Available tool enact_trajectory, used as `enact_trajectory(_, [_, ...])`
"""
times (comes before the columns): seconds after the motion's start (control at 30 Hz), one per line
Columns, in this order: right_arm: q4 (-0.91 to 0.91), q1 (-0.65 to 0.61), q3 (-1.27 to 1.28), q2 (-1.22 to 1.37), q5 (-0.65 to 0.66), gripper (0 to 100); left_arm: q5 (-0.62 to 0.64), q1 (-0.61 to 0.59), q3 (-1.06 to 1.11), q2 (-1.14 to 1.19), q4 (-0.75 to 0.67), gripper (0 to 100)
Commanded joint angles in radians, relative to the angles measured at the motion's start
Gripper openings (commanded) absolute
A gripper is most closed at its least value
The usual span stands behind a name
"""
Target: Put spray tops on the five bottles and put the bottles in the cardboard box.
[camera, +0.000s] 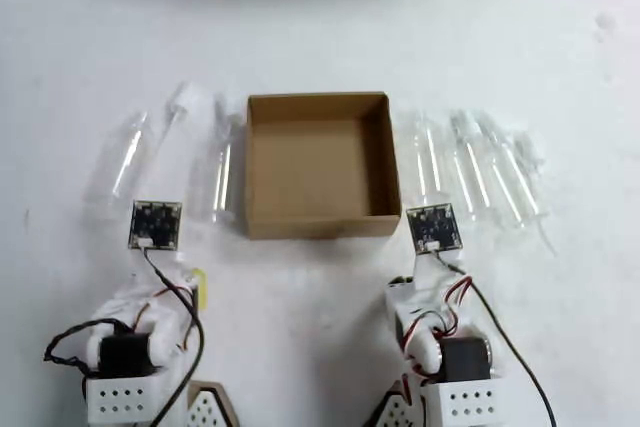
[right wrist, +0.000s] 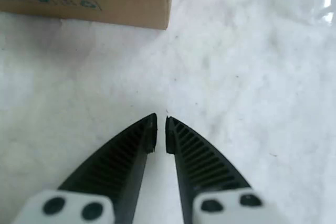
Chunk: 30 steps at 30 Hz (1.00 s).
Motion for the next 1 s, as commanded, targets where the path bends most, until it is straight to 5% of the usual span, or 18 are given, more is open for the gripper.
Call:
enact_trajectory(0.0, [0.007, -0.007, 0.009, -0.002, -0.006, 1.7, -0.003, 0.01, -0.003, -0.008, 0.003, 13])
enact_trajectory(0.27, [-0.03, -0.008, 0.009, -0.004, -0.002, 2.2, -0.003, 0.01, -0.003, -0.008, 0.003, 13])
enact_trajectory(0.77, [-0.705, -0.01, 0.009, -0.004, -0.002, 2.2, -0.003, 0.01, -0.003, -0.008, 0.003, 13])
enact_trajectory(0.97, [-0.73, 0.001, 0.009, -0.001, -0.002, 2.2, -0.003, 0.007, -0.003, -0.008, 0.003, 13])
